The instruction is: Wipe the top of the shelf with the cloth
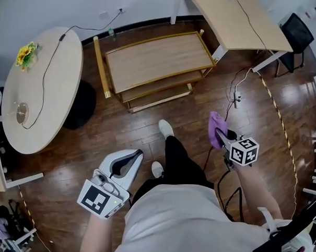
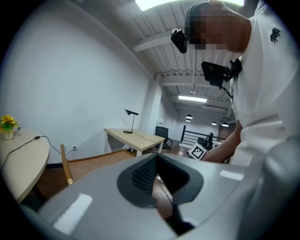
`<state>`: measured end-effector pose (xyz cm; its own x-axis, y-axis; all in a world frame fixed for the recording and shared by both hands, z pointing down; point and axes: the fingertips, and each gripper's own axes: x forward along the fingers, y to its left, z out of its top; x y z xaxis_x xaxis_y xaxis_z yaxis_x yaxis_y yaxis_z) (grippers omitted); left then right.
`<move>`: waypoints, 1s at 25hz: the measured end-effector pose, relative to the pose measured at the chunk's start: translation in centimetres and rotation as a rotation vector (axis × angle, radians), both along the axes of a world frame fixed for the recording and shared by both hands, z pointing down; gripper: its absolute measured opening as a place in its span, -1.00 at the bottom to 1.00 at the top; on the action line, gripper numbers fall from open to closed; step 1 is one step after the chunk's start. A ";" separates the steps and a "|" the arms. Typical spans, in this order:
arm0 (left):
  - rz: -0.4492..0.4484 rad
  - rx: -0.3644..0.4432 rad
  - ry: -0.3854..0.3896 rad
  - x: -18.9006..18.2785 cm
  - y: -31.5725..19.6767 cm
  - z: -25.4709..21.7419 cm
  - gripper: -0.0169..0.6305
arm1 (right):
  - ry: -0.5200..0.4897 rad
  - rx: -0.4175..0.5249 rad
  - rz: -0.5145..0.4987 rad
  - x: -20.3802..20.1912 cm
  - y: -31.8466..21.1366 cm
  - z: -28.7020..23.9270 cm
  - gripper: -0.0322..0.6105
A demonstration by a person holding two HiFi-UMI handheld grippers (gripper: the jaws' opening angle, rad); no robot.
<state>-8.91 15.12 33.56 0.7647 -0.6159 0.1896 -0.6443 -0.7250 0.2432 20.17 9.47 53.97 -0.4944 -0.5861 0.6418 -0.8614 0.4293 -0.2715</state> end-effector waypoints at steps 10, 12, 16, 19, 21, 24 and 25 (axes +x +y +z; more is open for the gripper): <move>0.024 0.026 -0.056 1.9 10.3 0.2 -0.88 | -0.051 0.180 -0.135 -2.6 10.2 -10.8 -0.74; 0.023 0.032 -0.043 3.3 11.4 -0.1 -0.88 | -0.065 0.216 -0.133 -1.8 11.7 -12.7 -0.74; 0.053 0.047 -0.054 7.3 13.8 -0.1 -0.88 | -0.102 0.266 -0.120 0.8 15.1 -15.1 -0.74; 0.069 0.057 -0.057 11.3 16.2 -0.3 -0.88 | -0.124 0.285 -0.111 3.9 18.0 -15.8 -0.74; 0.090 0.071 -0.061 14.1 18.0 -0.8 -0.88 | -0.131 0.300 -0.100 6.2 20.0 -16.2 -0.74; 0.109 0.080 -0.067 18.2 21.1 -1.6 -0.88 | -0.148 0.317 -0.092 9.4 23.4 -16.9 -0.74; 0.107 0.079 -0.070 19.2 22.2 -1.7 -0.88 | -0.159 0.326 -0.093 10.3 24.5 -17.3 -0.74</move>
